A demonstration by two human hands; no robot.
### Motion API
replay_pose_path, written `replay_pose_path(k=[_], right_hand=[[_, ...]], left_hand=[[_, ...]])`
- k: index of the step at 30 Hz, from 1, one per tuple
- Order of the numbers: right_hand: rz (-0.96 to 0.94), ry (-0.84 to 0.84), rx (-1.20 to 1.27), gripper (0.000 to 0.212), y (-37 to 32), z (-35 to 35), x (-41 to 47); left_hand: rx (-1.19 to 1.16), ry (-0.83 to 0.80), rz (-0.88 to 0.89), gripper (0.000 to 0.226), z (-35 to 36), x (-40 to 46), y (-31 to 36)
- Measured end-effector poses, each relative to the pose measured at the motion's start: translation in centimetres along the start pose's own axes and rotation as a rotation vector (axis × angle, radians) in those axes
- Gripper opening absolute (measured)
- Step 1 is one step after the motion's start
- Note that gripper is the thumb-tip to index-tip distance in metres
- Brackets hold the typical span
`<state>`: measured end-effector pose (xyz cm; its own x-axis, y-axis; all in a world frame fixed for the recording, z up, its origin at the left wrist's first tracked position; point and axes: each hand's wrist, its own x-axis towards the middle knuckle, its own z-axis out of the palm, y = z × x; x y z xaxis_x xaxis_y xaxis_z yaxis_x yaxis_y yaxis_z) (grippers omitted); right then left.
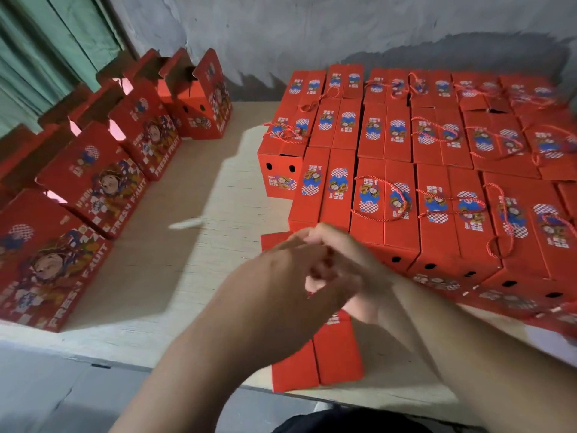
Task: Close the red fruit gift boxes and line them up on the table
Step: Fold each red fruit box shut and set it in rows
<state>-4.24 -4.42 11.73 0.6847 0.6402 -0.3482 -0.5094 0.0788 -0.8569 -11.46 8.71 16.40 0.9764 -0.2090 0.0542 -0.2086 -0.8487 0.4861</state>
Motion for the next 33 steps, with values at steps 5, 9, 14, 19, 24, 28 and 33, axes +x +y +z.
replay_pose_path(k=[5, 9, 14, 19, 24, 28, 33], right_hand=[[-0.065, 0.095, -0.172, 0.024, 0.4, 4.0, 3.6], [-0.111, -0.026, -0.121, 0.022, -1.1, 7.0, 5.9], [-0.235, 0.121, -0.095, 0.018, -3.9, 8.3, 10.4], [-0.27, 0.219, -0.149, 0.018, -5.8, 7.0, 14.7], [-0.22, 0.303, -0.319, 0.018, -5.3, 4.2, 17.5], [-0.211, 0.371, -0.304, 0.016, -5.0, -0.4, 17.8], [-0.222, 0.343, -0.683, 0.042, -3.8, -6.2, 18.2]], left_hand=[[-0.22, 0.392, -0.334, 0.049, 5.0, -6.4, -6.6], [-0.69, 0.428, -0.943, 0.087, 10.3, -11.3, -10.3], [-1.35, 0.349, -1.135, 0.057, 11.8, -10.9, -13.6], [-1.216, 0.401, -0.866, 0.033, 11.4, -3.7, -18.0], [-1.011, 0.328, -0.789, 0.025, 10.4, 4.7, -24.6], [-0.783, 0.258, -0.731, 0.039, 10.5, 10.2, -27.0], [-0.964, 0.237, -0.694, 0.051, 11.0, 10.5, -28.5]])
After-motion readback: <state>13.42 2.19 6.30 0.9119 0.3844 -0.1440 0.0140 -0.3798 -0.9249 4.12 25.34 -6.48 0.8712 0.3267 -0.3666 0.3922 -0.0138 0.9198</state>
